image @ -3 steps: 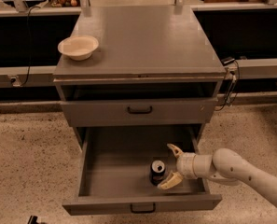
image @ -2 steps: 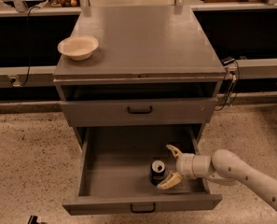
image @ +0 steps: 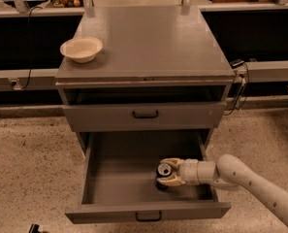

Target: Pick pepsi can from middle drawer and place on counter

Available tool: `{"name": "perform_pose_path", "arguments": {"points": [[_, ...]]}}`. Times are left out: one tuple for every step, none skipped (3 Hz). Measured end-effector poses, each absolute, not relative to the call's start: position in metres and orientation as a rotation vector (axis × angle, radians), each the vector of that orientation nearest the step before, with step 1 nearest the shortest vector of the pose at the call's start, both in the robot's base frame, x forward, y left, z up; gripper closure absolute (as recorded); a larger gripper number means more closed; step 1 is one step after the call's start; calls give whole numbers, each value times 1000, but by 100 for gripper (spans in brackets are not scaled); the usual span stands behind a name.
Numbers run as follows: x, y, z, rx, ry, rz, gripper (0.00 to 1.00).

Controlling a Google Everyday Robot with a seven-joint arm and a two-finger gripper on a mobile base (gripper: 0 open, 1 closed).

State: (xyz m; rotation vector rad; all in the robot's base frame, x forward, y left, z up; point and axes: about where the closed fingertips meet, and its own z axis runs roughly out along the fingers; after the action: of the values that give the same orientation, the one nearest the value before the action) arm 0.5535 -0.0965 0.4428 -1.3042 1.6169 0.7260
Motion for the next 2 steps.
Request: {"name": "perform_pose_path", "arguments": {"points": [[553, -98, 442, -1276, 1572, 764, 73], [548, -106, 461, -1216, 1536, 812, 95]]}}
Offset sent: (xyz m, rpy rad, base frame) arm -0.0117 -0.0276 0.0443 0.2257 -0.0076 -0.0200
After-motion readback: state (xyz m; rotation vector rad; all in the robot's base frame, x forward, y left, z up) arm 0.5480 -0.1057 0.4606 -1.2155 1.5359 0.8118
